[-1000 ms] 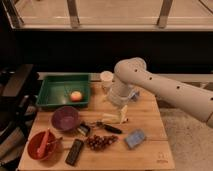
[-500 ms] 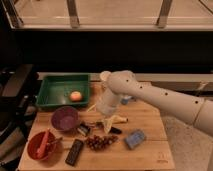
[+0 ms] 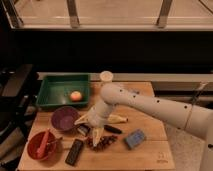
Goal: Place eraser in purple bowl
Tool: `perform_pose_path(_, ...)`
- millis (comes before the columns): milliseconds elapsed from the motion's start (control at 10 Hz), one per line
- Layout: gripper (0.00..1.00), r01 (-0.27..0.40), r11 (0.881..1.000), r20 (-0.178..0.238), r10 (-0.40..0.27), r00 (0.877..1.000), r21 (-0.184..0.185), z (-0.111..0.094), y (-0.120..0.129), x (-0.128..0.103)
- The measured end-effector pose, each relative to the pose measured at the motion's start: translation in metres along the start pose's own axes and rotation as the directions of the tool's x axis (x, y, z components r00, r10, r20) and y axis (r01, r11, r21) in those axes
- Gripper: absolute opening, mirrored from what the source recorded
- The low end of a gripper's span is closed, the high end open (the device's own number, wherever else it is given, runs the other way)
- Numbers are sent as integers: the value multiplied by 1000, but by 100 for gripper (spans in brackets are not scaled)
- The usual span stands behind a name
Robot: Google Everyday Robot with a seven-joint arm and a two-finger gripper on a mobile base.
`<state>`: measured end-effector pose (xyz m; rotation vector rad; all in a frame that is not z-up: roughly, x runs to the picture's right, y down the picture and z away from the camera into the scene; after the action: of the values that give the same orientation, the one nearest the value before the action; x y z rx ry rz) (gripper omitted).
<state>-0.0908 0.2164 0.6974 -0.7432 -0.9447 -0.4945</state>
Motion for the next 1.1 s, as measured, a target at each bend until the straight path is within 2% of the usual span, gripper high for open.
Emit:
perform_pose_path(400,80,5,1000,5,-5,1000,-4,2,0,-1)
perform_pose_path(600,80,1,1000,4,-1,1000,6,5,-1,-2)
perform_pose_path(900,80,-39,998,47,37,998,50,35,-2,-2)
perform_pose_path(1100,80,-63,996,64,59,996,57,43,-2,-1)
